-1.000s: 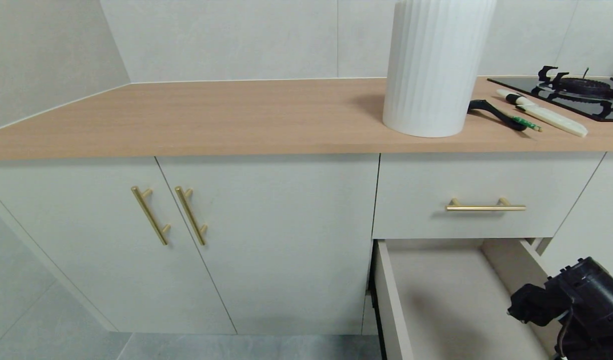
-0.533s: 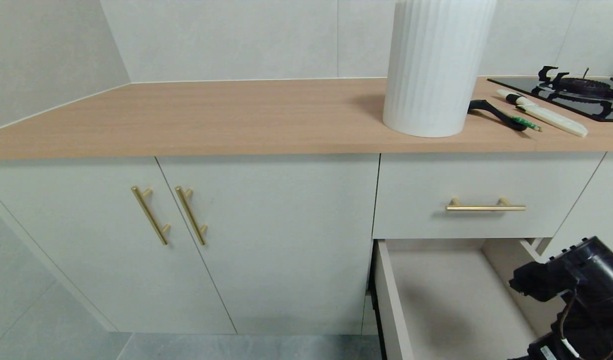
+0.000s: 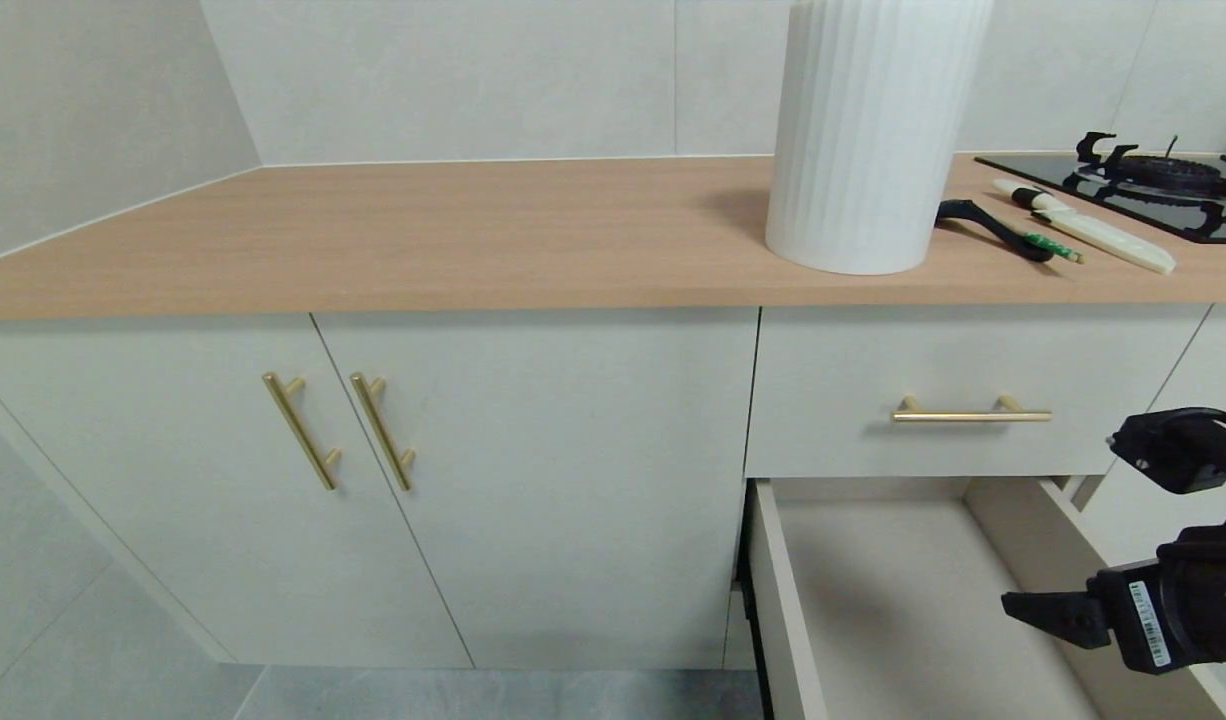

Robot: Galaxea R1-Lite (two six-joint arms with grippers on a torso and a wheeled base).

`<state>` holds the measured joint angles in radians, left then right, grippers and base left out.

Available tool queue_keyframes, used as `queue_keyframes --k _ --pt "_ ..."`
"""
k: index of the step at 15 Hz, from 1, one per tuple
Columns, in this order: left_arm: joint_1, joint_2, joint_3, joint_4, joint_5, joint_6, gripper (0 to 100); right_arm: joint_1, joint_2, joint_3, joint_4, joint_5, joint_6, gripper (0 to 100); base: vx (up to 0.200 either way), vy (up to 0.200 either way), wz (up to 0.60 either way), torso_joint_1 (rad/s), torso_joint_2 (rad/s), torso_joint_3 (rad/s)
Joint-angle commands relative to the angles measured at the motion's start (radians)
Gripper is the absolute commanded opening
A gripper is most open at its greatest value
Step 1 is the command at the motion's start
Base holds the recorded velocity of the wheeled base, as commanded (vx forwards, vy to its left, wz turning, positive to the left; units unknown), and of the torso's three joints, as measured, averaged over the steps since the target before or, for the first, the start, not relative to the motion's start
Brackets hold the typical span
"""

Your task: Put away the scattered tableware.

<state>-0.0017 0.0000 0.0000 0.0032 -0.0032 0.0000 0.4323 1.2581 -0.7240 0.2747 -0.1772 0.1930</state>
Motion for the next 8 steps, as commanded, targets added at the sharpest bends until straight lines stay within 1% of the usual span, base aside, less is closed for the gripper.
queue_keyframes --k 1,3,4,7,8 --pt "0.000 0.000 0.000 0.000 0.000 0.000 100 0.000 -0.029 0.000 -0.002 -0.001 -0.003 100 0.000 0.000 0.00 0.000 0.00 0.000" --pt "0.000 0.000 0.000 0.000 0.000 0.000 100 0.000 -0.029 0.002 -0.005 -0.002 -0.014 100 0.000 0.000 0.00 0.009 -0.03 -0.016" --pt "0.000 0.000 0.000 0.000 0.000 0.000 100 0.000 -0.029 0.002 -0.008 -0.004 -0.014 100 0.000 0.000 0.00 0.066 -0.23 -0.159" --pt "0.000 0.000 0.000 0.000 0.000 0.000 100 0.000 -0.029 0.002 -0.008 -0.005 -0.014 100 0.000 0.000 0.00 0.126 -0.25 -0.240" --pt "0.000 0.000 0.000 0.000 0.000 0.000 100 0.000 -0.029 0.002 -0.008 -0.005 -0.014 100 0.000 0.000 0.00 0.168 -0.47 -0.290"
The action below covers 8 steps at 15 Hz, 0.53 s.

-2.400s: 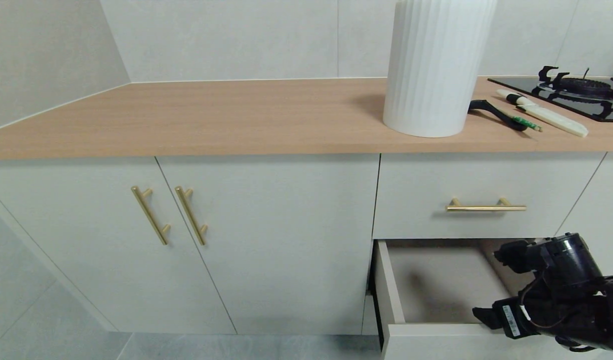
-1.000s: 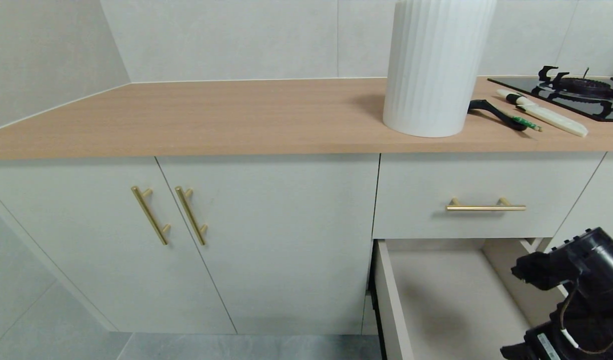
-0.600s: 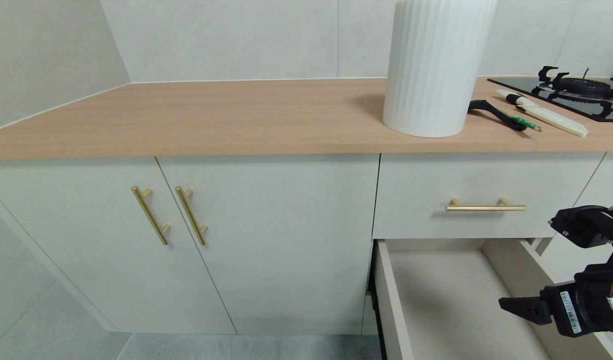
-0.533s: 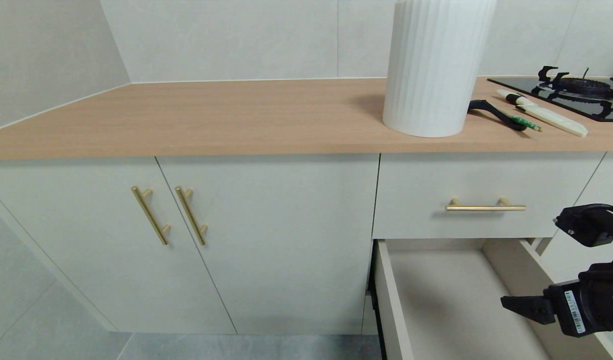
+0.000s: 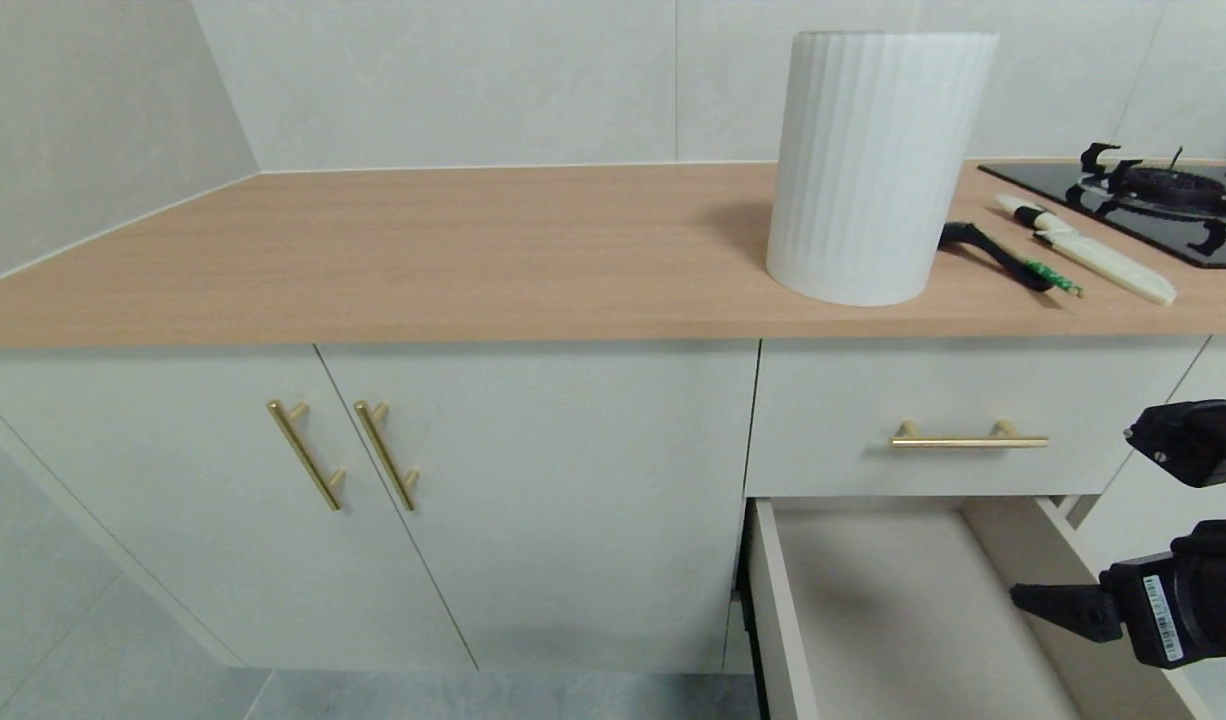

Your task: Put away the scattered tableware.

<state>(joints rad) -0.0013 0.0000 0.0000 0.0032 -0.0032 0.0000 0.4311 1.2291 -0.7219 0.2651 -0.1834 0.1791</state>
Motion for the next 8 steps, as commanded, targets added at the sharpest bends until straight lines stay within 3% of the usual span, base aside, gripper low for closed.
queue_keyframes --k 1,3,8 --pt "0.000 0.000 0.000 0.000 0.000 0.000 100 0.002 0.001 0.001 0.002 0.001 0.000 100 0.000 0.000 0.00 0.061 -0.56 -0.281" --pt "0.000 0.000 0.000 0.000 0.000 0.000 100 0.002 0.001 0.001 0.002 0.001 0.000 100 0.000 0.000 0.00 0.080 -0.52 -0.268" --pt "0.000 0.000 0.000 0.000 0.000 0.000 100 0.002 0.001 0.001 0.002 0.002 -0.001 100 0.000 0.000 0.00 0.255 -0.48 -0.274"
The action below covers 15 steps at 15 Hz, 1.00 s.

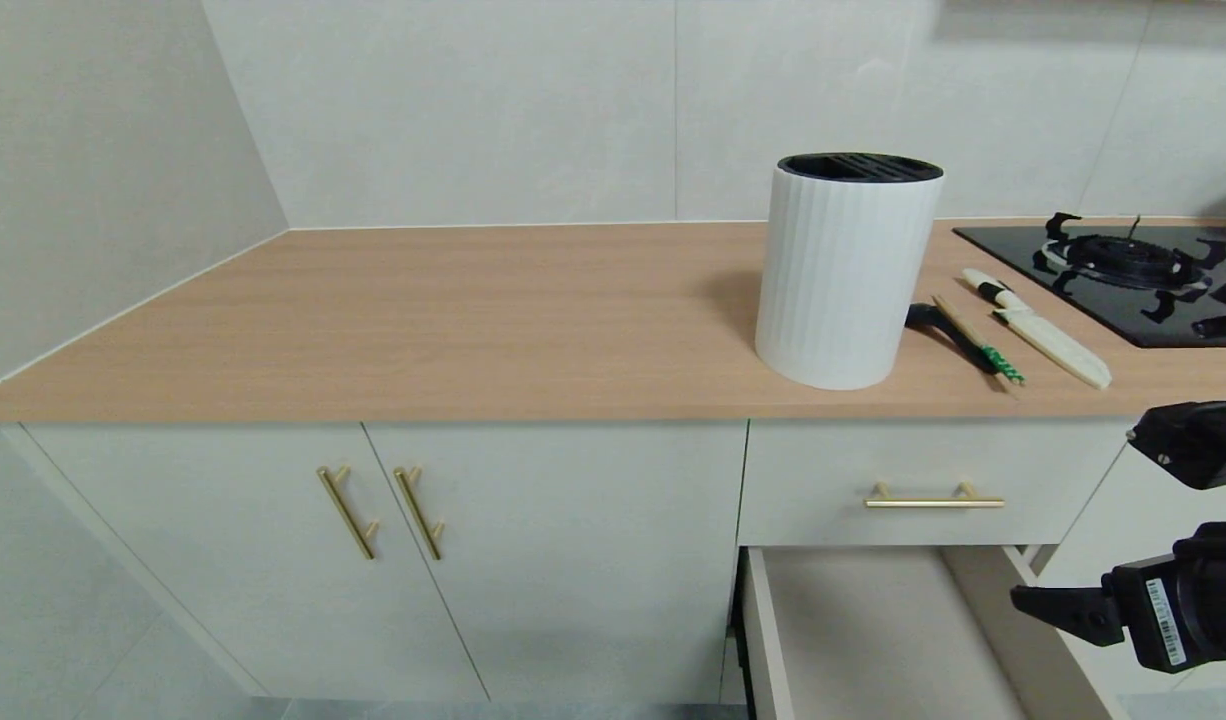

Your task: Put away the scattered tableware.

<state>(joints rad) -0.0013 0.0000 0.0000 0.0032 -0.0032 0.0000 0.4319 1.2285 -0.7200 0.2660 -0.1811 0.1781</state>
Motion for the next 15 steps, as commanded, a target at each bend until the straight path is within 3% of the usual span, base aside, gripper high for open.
queue_keyframes --k 1,6,7,10,12,15 --pt "0.000 0.000 0.000 0.000 0.000 0.000 100 0.001 -0.007 -0.003 -0.001 0.000 0.000 100 0.000 0.000 0.00 0.139 -0.30 -0.178" --pt "0.000 0.000 0.000 0.000 0.000 0.000 100 -0.005 -0.027 -0.056 -0.120 -0.006 -0.063 100 0.000 0.000 0.00 0.025 -0.06 -0.032" --pt "0.000 0.000 0.000 0.000 0.000 0.000 100 -0.058 0.063 -0.197 -0.100 -0.020 -0.066 100 0.000 0.000 0.00 0.000 0.00 0.000" --pt "0.000 0.000 0.000 0.000 0.000 0.000 100 -0.111 0.193 -0.345 -0.056 -0.024 -0.063 100 0.000 0.000 0.00 0.000 0.00 0.000" --pt "0.000 0.000 0.000 0.000 0.000 0.000 100 -0.121 0.232 -0.358 -0.067 -0.021 -0.054 100 0.000 0.000 0.00 0.000 0.00 0.000" --pt "0.000 0.000 0.000 0.000 0.000 0.000 100 -0.190 0.355 -0.357 -0.215 -0.040 -0.048 100 0.000 0.000 0.00 0.000 0.00 0.000"
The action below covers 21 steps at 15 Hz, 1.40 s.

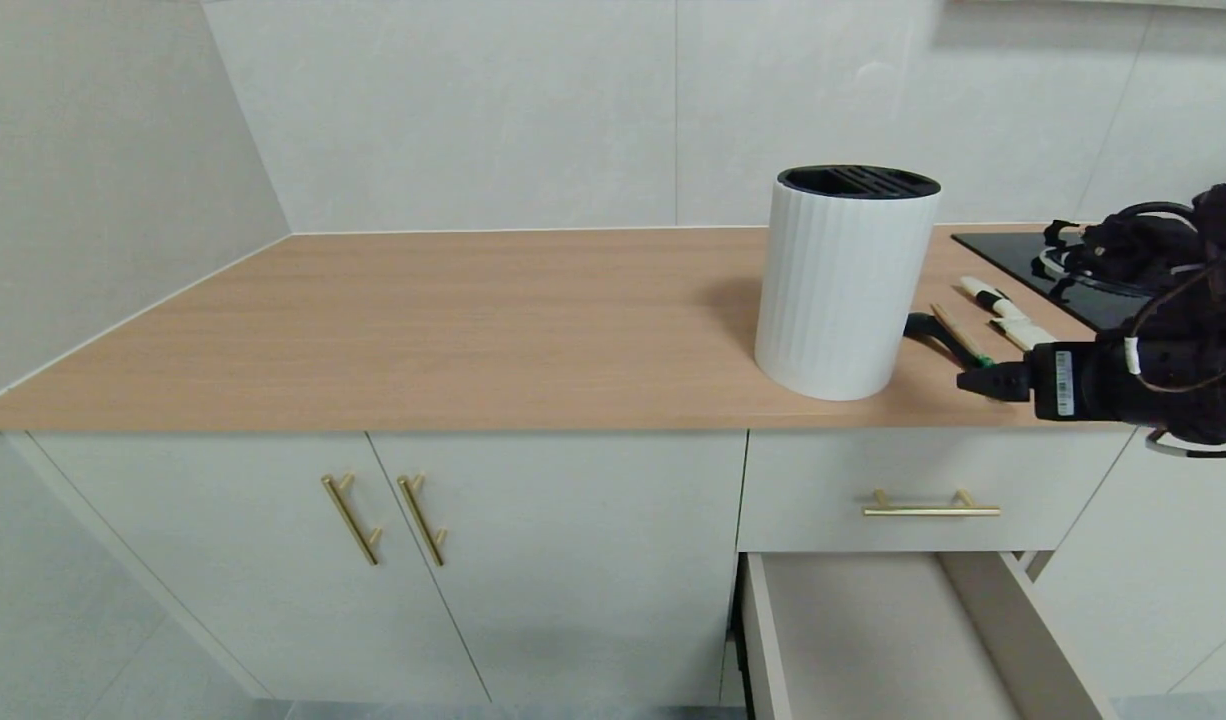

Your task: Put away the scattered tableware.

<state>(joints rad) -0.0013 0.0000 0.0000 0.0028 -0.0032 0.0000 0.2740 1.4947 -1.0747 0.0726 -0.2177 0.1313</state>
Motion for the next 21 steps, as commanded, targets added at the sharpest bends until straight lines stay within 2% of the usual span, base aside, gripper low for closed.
queue_keyframes --k 1,5,9,13,21 --pt "0.000 0.000 0.000 0.000 0.000 0.000 100 -0.036 0.110 -0.001 -0.069 -0.005 0.001 100 0.000 0.000 0.00 0.000 0.00 0.000" --pt "0.000 0.000 0.000 0.000 0.000 0.000 100 -0.099 0.170 -0.007 -0.140 -0.003 0.002 100 0.000 0.000 0.00 0.000 0.00 0.000" --pt "0.000 0.000 0.000 0.000 0.000 0.000 100 -0.124 0.208 -0.007 -0.191 -0.002 0.001 100 0.000 0.000 0.00 0.000 0.00 0.000" --pt "0.000 0.000 0.000 0.000 0.000 0.000 100 -0.130 0.242 -0.007 -0.241 -0.005 0.002 100 0.000 0.000 0.00 0.000 0.00 0.000" --pt "0.000 0.000 0.000 0.000 0.000 0.000 100 -0.130 0.248 -0.008 -0.244 -0.011 0.004 100 0.000 0.000 0.00 0.000 0.00 0.000"
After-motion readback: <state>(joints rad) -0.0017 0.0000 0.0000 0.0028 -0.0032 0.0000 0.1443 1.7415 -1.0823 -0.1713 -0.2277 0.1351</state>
